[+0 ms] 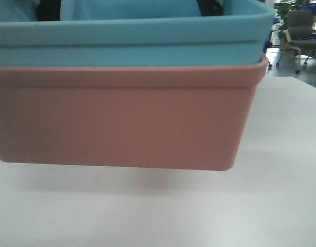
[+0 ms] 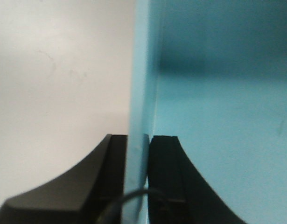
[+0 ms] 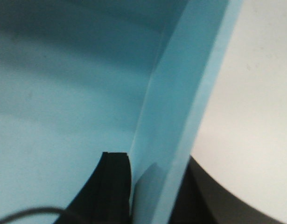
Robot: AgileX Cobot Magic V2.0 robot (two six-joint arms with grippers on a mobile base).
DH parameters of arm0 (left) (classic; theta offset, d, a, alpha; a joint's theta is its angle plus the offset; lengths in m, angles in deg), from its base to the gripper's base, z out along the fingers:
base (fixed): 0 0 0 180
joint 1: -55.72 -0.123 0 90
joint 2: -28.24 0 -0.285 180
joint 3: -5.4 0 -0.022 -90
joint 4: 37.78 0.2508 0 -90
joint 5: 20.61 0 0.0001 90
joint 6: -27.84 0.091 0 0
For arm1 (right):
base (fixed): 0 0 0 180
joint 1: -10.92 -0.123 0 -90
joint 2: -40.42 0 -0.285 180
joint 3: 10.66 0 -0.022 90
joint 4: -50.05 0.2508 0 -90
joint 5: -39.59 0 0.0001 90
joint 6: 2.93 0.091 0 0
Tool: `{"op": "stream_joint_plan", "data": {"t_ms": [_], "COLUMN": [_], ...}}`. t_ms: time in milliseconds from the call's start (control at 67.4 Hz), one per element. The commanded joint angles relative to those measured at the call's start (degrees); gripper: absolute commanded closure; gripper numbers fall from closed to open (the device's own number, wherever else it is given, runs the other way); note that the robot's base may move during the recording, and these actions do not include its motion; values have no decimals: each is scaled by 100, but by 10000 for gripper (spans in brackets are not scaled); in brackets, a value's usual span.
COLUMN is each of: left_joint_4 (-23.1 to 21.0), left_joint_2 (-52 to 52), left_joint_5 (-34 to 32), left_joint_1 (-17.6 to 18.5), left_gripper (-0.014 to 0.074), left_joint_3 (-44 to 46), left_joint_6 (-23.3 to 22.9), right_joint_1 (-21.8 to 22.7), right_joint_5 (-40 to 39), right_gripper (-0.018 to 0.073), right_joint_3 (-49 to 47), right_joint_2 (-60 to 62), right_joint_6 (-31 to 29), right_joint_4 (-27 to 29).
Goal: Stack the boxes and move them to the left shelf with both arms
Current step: 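Hold the stacked bins with both grippers while the base turns away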
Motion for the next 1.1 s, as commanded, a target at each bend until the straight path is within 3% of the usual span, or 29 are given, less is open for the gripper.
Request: {"op": "stream_joint_plan", "data": {"t_ms": [0, 1083], "left_joint_4": [-633, -633], "left_joint_2": [-257, -257], "left_joint_5": [-1309, -1309], "left_joint_1": [273, 273], "left_gripper": [608, 608], "left_joint_3": [254, 254], "left_joint_6": [-123, -123], "right_joint_1": [-142, -142], "right_joint_5": [-1454, -1454], "right_gripper": [503, 503], "right_joint_3": [-258, -258], "right_joint_2": [206, 206], "right_joint_6": [268, 268], "right_joint_4": [244, 244]}}
